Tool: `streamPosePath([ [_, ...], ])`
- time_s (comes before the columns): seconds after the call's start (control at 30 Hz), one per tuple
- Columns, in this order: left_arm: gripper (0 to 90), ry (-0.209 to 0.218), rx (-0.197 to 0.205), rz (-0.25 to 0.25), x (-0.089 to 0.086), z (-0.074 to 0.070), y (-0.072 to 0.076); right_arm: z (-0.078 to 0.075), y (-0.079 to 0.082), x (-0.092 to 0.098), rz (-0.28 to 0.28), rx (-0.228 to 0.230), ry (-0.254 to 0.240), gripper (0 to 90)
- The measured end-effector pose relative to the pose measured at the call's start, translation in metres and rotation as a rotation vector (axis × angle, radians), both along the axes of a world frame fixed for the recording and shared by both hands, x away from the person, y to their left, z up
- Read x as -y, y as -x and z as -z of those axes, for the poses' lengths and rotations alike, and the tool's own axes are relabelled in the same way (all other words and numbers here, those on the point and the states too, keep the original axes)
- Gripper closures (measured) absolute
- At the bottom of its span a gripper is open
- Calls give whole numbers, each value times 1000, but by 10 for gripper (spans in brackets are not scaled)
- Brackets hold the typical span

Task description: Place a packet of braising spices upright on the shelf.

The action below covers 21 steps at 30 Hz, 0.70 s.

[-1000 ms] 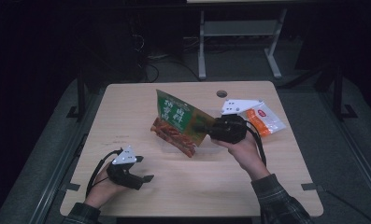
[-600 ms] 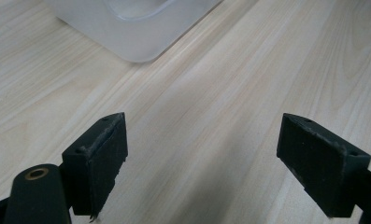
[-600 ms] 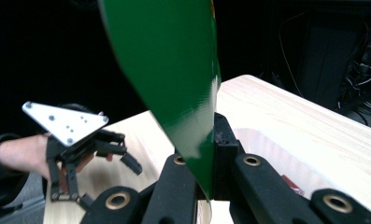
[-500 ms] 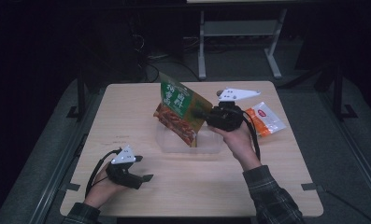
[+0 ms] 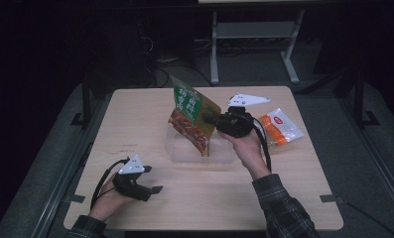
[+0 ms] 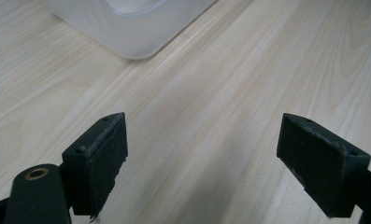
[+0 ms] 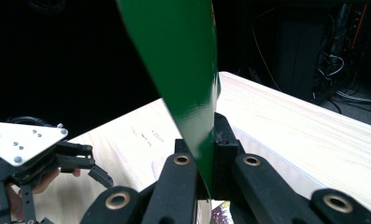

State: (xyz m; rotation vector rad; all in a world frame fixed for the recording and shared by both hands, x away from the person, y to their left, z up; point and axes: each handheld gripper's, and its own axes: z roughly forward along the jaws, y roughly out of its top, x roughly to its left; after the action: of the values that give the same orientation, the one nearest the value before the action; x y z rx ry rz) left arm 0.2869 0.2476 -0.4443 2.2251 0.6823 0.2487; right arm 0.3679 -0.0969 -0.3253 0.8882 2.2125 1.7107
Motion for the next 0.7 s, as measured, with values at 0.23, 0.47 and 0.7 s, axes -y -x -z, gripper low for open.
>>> streamPosePath([
  [0.23, 158, -9, -1, 8, -1, 0, -1, 4, -3, -7, 18, -8, 6, 896],
  [0.47, 158, -10, -6, 10, 1, 1, 0, 9, -8, -14, 27, -8, 3, 895],
  [0.7, 158, -8, -5, 13, 1, 1, -1, 13, -11, -19, 25, -8, 12, 894],
])
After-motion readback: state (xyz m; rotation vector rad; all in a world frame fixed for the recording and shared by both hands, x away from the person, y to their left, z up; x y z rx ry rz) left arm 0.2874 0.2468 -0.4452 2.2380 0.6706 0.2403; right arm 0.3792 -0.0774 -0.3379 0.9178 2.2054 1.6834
